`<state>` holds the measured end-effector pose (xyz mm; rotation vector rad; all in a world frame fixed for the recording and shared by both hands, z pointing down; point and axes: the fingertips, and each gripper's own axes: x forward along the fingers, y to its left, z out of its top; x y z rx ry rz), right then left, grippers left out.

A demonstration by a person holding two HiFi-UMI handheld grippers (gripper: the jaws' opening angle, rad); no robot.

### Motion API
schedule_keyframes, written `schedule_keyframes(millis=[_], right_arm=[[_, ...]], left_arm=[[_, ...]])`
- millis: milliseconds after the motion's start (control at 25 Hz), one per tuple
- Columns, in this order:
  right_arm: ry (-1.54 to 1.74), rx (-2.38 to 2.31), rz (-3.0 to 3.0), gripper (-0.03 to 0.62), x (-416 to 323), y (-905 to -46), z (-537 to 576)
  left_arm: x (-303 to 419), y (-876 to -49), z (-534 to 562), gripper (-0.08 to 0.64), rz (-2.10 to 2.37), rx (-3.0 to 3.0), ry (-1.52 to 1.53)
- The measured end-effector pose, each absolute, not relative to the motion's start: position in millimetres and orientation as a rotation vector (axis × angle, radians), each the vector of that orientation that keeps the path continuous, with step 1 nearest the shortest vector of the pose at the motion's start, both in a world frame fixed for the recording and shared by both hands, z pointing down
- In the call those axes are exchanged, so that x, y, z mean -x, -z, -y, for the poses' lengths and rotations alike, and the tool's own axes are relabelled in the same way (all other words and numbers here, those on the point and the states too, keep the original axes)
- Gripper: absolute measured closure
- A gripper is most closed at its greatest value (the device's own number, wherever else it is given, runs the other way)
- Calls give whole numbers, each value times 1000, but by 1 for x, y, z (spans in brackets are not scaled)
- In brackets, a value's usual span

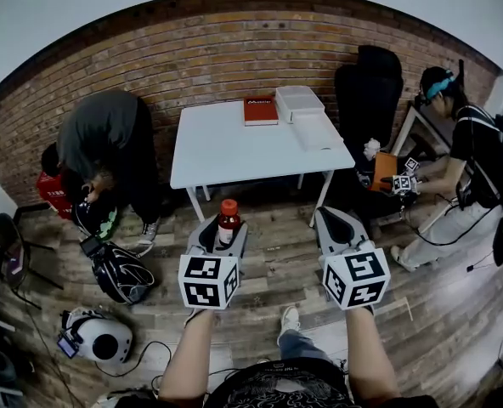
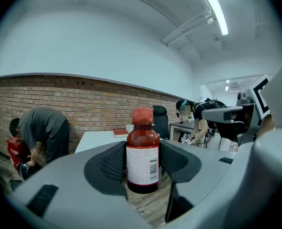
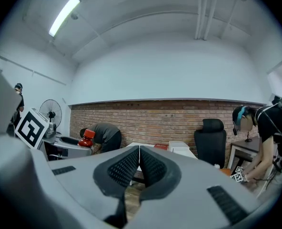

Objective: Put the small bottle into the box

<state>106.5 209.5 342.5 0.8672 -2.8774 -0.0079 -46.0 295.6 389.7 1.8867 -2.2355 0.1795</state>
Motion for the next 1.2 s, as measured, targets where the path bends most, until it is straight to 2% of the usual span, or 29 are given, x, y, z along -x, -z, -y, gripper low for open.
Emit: schedule_keyframes(millis=[400,1200], right_arm=[[-30,-709,2925,571,-41,-356,-175],[-91,-485,2946,571,65,-376,-29]], left_arm=[[100,-400,-277,327,2314,-1756,-201],[186,-415,-153,327,2379,-1559,-219]])
